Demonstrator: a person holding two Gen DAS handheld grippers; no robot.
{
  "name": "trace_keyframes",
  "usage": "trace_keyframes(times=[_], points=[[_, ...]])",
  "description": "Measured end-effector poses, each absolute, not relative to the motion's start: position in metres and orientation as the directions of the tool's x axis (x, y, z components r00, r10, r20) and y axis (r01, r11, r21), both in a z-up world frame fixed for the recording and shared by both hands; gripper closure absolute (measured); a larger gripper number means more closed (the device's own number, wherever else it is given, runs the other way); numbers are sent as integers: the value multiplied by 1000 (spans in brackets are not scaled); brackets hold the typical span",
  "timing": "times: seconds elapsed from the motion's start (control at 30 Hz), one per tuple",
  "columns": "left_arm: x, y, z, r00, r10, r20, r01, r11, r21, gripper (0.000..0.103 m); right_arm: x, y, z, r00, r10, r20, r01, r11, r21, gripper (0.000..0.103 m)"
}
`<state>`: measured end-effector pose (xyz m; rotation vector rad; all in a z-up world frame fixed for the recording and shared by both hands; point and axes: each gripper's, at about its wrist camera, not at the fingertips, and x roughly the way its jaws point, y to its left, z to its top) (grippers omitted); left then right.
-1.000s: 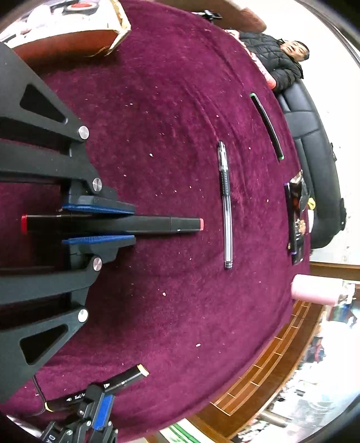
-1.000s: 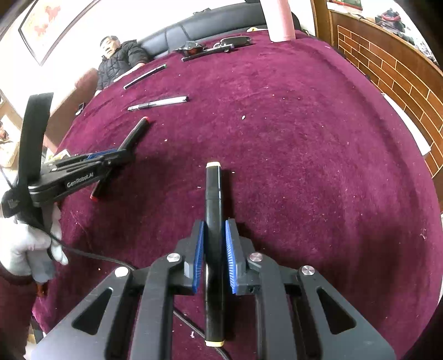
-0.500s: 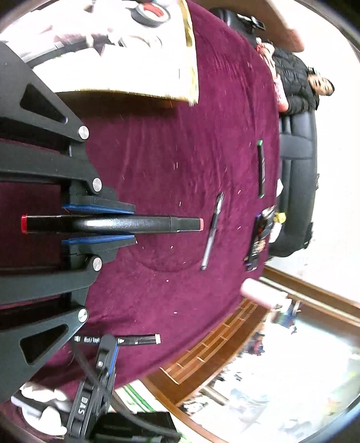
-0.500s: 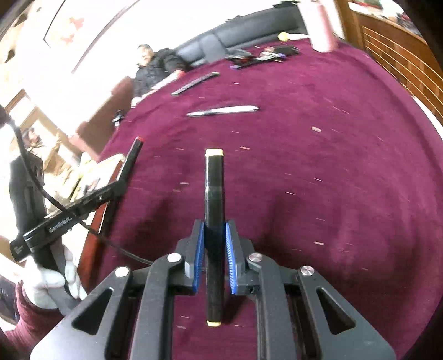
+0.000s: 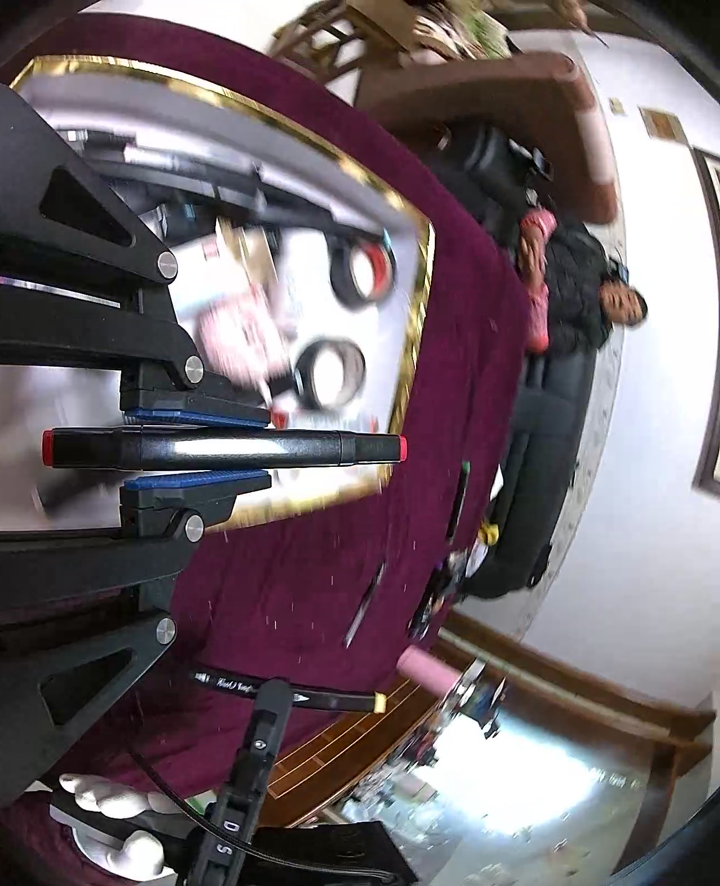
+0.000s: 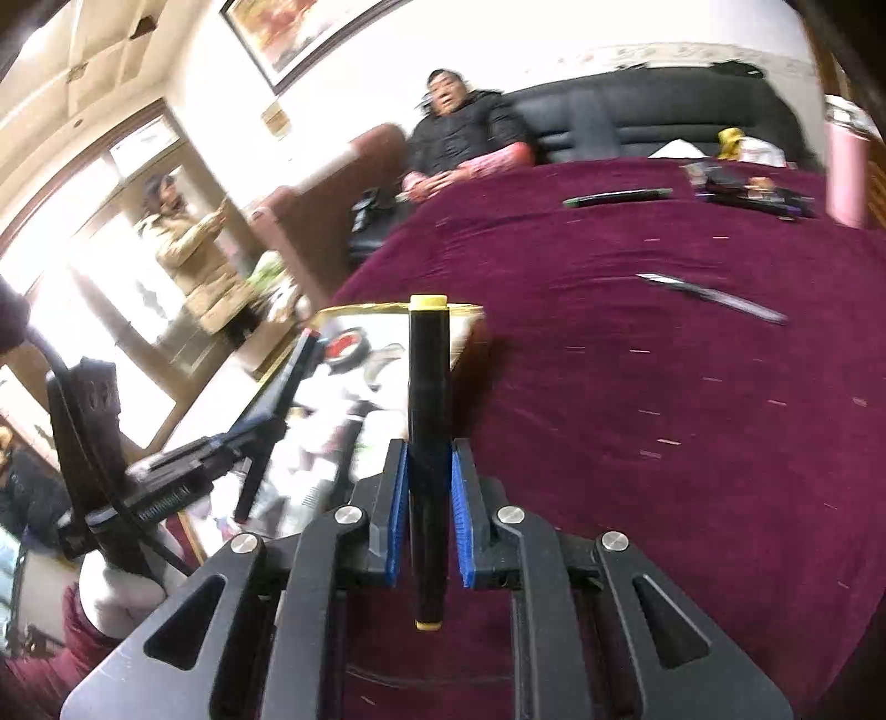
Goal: Organize objects
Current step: 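Carry both markers into the white tray and open both tools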
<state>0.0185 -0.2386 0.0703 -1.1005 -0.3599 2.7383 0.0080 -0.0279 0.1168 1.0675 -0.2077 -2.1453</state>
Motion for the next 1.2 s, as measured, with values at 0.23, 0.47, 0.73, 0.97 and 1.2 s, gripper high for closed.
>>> trace_keyframes(times=[0.23, 0.47, 0.73, 0.97, 1.2], points=[[21, -277, 47, -694, 206, -690, 19, -953, -304, 92, -10, -107, 90, -241, -719, -652, 528, -661, 534, 90], [22, -297, 34, -697, 204, -688, 52, -942, -332, 91, -22, -143, 56, -189, -700, -689, 469, -681, 563, 90], [19, -309, 28, -690, 231, -687, 81, -917, -390, 86, -25, -147, 48, -221, -662, -716, 444, -722, 530, 84], [18, -307, 31, -691, 234, -684, 81, -915, -394, 37, -17, -149, 59, -265, -638, -723, 480, -738, 475, 70], [35, -302, 52, -747, 213, -630, 61, -921, -385, 28, 9, -125, 98, -425, -596, -681, 506, -781, 367, 52]])
